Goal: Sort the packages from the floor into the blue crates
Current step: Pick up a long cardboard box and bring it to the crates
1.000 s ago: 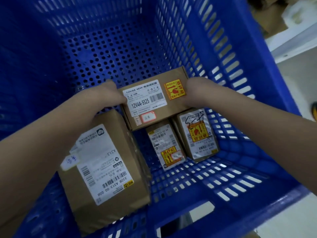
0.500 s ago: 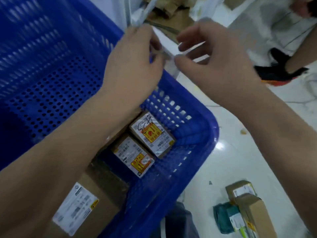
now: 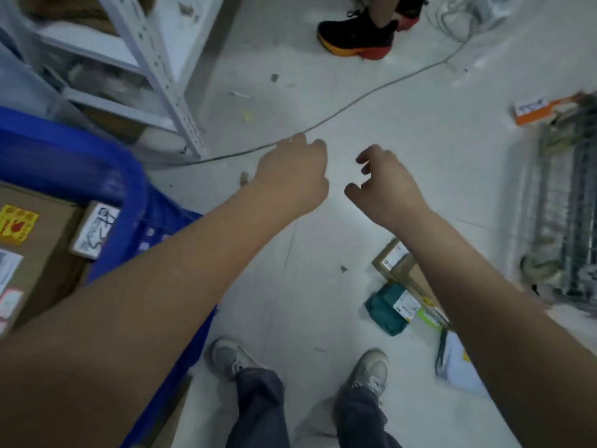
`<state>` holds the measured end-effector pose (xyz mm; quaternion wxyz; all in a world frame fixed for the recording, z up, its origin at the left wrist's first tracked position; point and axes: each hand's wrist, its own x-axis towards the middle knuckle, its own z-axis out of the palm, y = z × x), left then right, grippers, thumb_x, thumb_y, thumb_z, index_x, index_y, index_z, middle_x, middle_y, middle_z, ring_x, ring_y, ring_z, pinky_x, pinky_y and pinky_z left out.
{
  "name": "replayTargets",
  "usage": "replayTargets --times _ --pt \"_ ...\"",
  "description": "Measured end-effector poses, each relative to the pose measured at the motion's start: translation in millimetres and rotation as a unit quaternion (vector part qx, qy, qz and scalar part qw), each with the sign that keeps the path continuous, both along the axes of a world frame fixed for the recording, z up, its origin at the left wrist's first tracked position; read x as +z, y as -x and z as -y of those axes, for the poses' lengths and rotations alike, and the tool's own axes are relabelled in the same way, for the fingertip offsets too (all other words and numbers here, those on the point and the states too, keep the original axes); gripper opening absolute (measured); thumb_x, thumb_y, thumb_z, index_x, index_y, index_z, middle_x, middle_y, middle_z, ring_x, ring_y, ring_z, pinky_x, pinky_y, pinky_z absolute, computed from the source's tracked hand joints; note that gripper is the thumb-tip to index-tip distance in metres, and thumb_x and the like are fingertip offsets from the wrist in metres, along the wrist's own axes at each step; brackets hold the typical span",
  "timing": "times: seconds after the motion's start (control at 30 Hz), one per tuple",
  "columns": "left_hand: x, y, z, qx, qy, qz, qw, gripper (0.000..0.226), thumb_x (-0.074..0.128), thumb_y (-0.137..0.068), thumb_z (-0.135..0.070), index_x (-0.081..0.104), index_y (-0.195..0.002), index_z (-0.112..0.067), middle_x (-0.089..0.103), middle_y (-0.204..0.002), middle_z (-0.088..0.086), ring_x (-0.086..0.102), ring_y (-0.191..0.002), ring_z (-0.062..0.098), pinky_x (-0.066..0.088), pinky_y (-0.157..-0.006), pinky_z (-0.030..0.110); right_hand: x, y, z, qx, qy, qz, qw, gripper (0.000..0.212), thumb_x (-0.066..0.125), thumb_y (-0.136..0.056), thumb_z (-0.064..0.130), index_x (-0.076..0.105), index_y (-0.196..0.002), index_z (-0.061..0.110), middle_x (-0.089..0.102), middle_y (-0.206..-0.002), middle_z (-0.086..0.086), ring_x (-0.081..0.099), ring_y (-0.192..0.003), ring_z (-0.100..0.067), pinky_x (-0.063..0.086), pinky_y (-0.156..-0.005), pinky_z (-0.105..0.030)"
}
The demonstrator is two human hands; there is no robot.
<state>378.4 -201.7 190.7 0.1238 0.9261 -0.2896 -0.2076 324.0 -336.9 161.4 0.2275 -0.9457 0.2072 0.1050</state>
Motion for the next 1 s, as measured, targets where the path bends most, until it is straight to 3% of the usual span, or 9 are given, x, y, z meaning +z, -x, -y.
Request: replayTargets --times 0.1,0.23,0.3,0.37,0.47,0.6,0.73,1.0 --pt "-33 32 30 -0.027 -0.04 -0.062 0.997 0.031 0.044 -0.094 -0.018 0.049 -0.122 -0.006 0.052 -0.122 0.014 0.051 -0.108 0.031 0.043 -0.087 0.037 -25 52 49 -0.053 -0.024 -0.081 0.995 0.046 0.059 -0.085 0.026 0.044 -0.125 0.01 0.05 -0.123 -0.01 0.059 -0.095 -0.03 0.043 -0.076 -0.031" --pt "-73 80 76 -0.063 -0.103 -0.104 0.987 0.028 0.042 -0.094 -0.018 0.051 -0.12 -0.009 0.054 -0.121 0.011 0.053 -0.106 0.029 0.043 -0.084 0.034 -54 127 107 -0.099 -0.034 -0.193 0.976 0.048 0.056 -0.082 0.039 0.047 -0.122 0.015 0.056 -0.119 -0.006 0.057 -0.104 -0.028 0.048 -0.09 -0.039" --pt "-91 106 99 -0.09 -0.148 -0.115 0.978 0.029 0.041 -0.095 -0.017 0.051 -0.121 -0.009 0.054 -0.123 0.01 0.052 -0.109 0.029 0.042 -0.084 0.033 -68 166 132 -0.11 -0.032 -0.203 0.972 0.038 0.057 -0.08 0.038 0.056 -0.11 0.014 0.063 -0.108 -0.004 0.059 -0.095 -0.023 0.05 -0.083 -0.026" --pt "-110 131 119 -0.117 -0.198 -0.121 0.966 0.03 0.039 -0.094 -0.013 0.05 -0.122 -0.009 0.054 -0.124 0.01 0.051 -0.111 0.027 0.042 -0.085 0.033 -81 205 150 -0.14 -0.067 -0.205 0.966 0.033 0.06 -0.082 0.03 0.058 -0.109 0.011 0.063 -0.104 -0.003 0.058 -0.089 -0.02 0.042 -0.064 -0.01" --pt "-134 163 147 -0.125 -0.262 -0.13 0.948 0.032 0.038 -0.093 -0.012 0.049 -0.123 -0.008 0.054 -0.124 0.01 0.052 -0.113 0.027 0.043 -0.086 0.033 -103 258 167 -0.216 -0.157 -0.228 0.936 0.041 0.063 -0.085 0.026 0.052 -0.12 0.007 0.06 -0.116 -0.013 0.057 -0.104 -0.027 0.035 -0.071 -0.02" --pt "-158 203 193 -0.142 -0.262 -0.148 0.943 0.035 0.04 -0.093 -0.013 0.046 -0.126 -0.006 0.051 -0.13 0.012 0.05 -0.116 0.029 0.043 -0.09 0.035 -131 312 195 -0.286 -0.211 -0.246 0.902 0.039 0.062 -0.085 0.021 0.051 -0.118 0.003 0.052 -0.085 -0.001 0.049 -0.076 -0.017 0.034 -0.059 -0.021" --pt "-178 227 235 -0.225 -0.279 -0.121 0.926 0.033 0.041 -0.093 -0.014 0.045 -0.125 -0.005 0.049 -0.13 0.013 0.043 -0.125 0.033 0.041 -0.094 0.038 -156 347 226 -0.333 -0.231 -0.281 0.87 0.041 0.06 -0.086 0.026 0.046 -0.117 0.002 0.056 -0.106 -0.017 0.052 -0.087 -0.027 0.041 -0.072 -0.033" --pt "-225 238 306 -0.157 -0.239 -0.175 0.942 0.037 0.05 -0.091 -0.017 0.044 -0.125 -0.004 0.05 -0.123 0.017 0.051 -0.114 0.035 0.043 -0.096 0.043 -200 386 292 -0.422 -0.23 -0.253 0.839 0.039 0.059 -0.084 0.021 0.046 -0.117 0.005 0.047 -0.081 -0.002 0.051 -0.071 -0.021 0.042 -0.057 -0.029"
